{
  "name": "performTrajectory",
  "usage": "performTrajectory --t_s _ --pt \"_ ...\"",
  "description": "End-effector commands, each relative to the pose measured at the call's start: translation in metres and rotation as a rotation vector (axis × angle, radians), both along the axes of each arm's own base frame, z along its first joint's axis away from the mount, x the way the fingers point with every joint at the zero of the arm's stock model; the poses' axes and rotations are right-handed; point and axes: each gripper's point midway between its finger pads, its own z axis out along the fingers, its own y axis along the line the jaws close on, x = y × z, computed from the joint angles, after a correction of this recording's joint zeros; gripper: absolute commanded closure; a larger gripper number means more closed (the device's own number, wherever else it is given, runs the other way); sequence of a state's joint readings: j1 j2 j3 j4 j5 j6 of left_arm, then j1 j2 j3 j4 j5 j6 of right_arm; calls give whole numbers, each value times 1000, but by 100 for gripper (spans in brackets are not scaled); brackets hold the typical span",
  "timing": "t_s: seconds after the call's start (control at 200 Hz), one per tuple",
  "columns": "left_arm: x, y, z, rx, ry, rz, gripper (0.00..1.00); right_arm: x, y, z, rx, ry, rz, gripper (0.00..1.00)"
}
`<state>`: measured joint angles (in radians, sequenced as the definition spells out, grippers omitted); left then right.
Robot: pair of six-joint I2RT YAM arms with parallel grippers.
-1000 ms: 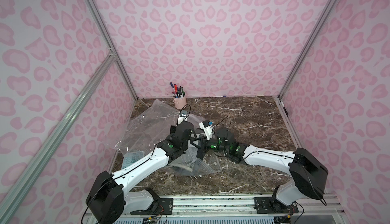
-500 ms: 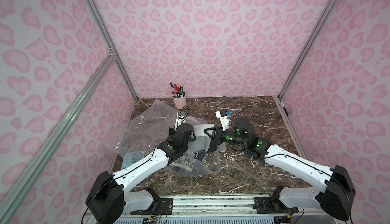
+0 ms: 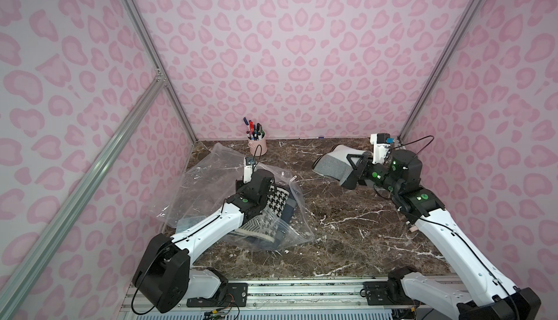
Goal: Take the blanket out of the vacuum bag
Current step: Place the blanket at the center of the board.
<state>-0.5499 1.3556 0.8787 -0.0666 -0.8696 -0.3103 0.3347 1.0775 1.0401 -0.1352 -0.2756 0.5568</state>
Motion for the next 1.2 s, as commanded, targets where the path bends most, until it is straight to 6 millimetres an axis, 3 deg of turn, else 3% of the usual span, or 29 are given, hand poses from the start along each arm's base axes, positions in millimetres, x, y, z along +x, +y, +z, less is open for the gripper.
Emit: performTrajectory --t_s 0.0,0.09,0.215,0.33,0.43,0.555,0.715,0.735,0.75,0.79,0.95,1.095,1.195 --pt "8 14 7 -37 -35 58 96 16 -16 -3 -57 -27 -34 100" --pt "15 19 10 -59 -46 64 96 37 -32 -31 -58 21 -69 100" --pt "26 24 10 -76 -48 67 96 65 -46 -86 -29 122 -104 100" --pt "34 23 5 -83 -36 55 96 84 -42 -128 -28 200 -78 100" --pt "39 24 -2 -80 -24 56 96 102 -33 -144 -6 229 -50 100" --pt "46 23 -9 -90 -11 48 96 131 -25 -137 -15 220 -30 100" --pt "53 21 -8 -99 -14 39 96 167 -24 -100 -77 149 -30 100" --pt "53 21 -7 -101 -15 39 96 168 -24 -102 -83 154 -27 100" --pt "54 22 -8 -102 -15 37 96 173 -22 -88 -79 125 -23 100" --pt "54 22 -8 -102 -15 37 96 176 -18 -83 -83 109 -11 100" --pt "48 22 -17 -121 -7 36 96 161 16 -95 -113 103 70 100" --pt "46 20 -23 -133 7 24 96 110 51 -185 -82 309 125 100" --pt "47 17 -19 -143 7 4 96 61 60 -257 -62 477 90 100"
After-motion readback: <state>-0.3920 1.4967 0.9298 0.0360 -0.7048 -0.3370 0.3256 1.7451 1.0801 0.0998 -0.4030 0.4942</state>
